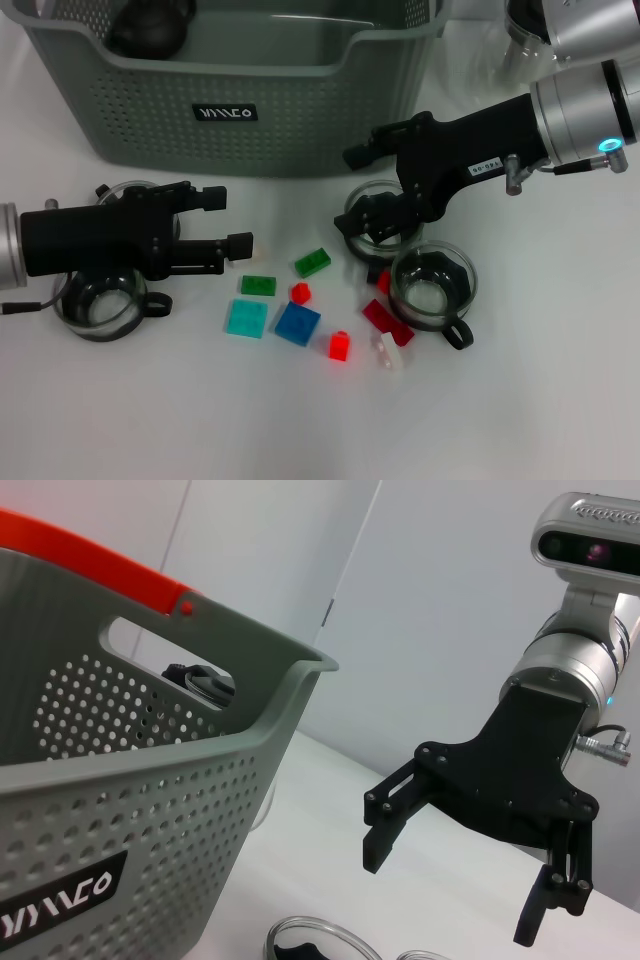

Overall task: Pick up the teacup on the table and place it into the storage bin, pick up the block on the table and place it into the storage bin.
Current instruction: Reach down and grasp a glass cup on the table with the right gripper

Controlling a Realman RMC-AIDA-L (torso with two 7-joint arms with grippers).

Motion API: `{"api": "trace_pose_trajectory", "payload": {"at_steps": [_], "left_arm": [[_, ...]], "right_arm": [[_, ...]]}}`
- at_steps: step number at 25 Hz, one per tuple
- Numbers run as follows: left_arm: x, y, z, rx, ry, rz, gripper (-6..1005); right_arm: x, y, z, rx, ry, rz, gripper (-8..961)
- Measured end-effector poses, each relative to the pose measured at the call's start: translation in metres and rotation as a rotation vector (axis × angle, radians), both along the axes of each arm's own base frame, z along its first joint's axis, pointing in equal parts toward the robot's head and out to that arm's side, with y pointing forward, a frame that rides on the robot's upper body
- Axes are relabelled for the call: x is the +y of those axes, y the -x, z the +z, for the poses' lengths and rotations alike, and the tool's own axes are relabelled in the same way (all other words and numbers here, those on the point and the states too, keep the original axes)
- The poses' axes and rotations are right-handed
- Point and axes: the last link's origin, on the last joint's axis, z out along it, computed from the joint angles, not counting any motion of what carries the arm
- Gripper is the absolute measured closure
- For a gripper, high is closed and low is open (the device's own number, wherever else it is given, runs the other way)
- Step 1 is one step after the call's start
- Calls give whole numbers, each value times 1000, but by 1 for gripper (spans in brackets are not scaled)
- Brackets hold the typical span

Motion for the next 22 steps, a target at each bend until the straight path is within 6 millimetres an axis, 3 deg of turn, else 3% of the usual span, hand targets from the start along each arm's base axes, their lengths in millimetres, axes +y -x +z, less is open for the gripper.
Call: {"api": "trace_pose_trajectory", "payload": {"at_steps": [4,8,16,22], "left_arm": [[1,-1,-2,-2,3,0,111],[1,-2,-1,-8,3,-4,111],[3,-4,-1,-10,-2,-10,111],[5,-6,-2,-10,-2,-12,111]], "right_arm": [[0,-2,7,-1,-1,-8,12],[-2,-6,25,-29,33,-64,12],[-3,-26,63,-289,45,-252,11],[-2,-38,61,-477,32,-342,11]]}}
